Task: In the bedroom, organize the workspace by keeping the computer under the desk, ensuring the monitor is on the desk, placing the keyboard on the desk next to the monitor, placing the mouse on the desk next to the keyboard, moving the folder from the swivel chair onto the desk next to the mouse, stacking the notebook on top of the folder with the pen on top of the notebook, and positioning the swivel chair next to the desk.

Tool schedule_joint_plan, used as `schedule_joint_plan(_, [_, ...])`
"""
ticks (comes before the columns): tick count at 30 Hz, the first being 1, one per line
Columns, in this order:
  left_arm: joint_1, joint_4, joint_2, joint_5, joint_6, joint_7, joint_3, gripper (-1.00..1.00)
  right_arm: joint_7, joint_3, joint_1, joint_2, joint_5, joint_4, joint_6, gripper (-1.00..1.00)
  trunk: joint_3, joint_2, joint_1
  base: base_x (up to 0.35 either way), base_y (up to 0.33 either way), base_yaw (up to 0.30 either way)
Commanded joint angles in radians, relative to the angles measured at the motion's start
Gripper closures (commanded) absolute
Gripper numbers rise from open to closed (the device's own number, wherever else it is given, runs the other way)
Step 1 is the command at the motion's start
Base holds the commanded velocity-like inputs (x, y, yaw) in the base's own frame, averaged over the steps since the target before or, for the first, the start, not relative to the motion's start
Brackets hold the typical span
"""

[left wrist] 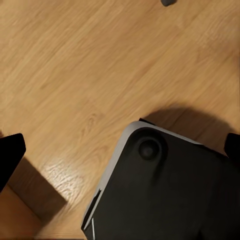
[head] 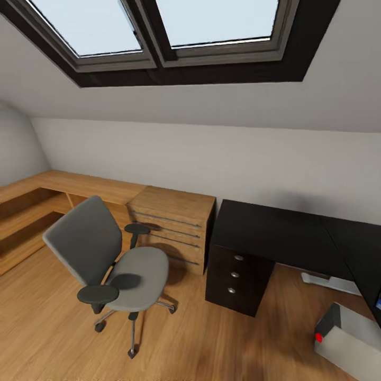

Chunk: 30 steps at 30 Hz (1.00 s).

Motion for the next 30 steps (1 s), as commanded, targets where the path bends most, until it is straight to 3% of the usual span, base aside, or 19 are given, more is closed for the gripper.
schedule_joint_plan(1, [0.0, -0.002, 0.001, 0.009, -0.002, 0.002, -0.009, -1.0, -0.01, 0.009, -0.001, 0.001, 0.002, 0.001, -0.003, -1.0, -0.003, -0.002, 0.001, 0.0, 0.0, 0.173])
schedule_joint_plan(30, [0.0, -0.002, 0.001, 0.009, -0.002, 0.002, -0.009, -1.0, -0.011, 0.006, -0.001, 0.001, -0.002, 0.0, -0.006, -1.0, -0.03, -0.002, 0.001, 0.0, 0.0, 0.186])
